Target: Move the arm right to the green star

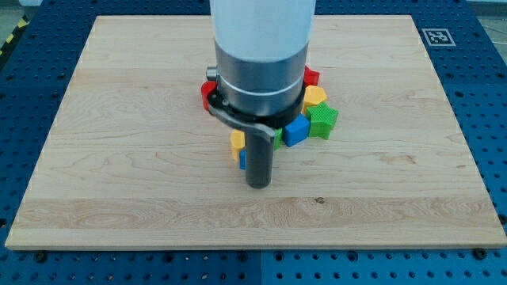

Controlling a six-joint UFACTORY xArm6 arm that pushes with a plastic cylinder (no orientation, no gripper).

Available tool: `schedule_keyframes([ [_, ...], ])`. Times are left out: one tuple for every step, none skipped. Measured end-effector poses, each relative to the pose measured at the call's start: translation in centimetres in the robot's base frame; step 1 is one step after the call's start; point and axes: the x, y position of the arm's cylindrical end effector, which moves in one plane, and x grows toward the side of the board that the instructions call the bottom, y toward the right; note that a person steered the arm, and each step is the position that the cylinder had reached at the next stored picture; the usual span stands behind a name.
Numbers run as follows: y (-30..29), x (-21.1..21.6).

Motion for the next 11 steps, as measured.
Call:
schedule_keyframes([
  [0.0, -0.5],
  [2.2, 1.6],
  [4.4, 5.8],
  [5.1, 5.7],
  [8.9, 5.4],
  [13.8, 4.7],
  [15.2, 4.0],
  [17.0, -1.6],
  [18.5, -6.3],
  [18.0, -8.5],
  [17.0, -9.9],
])
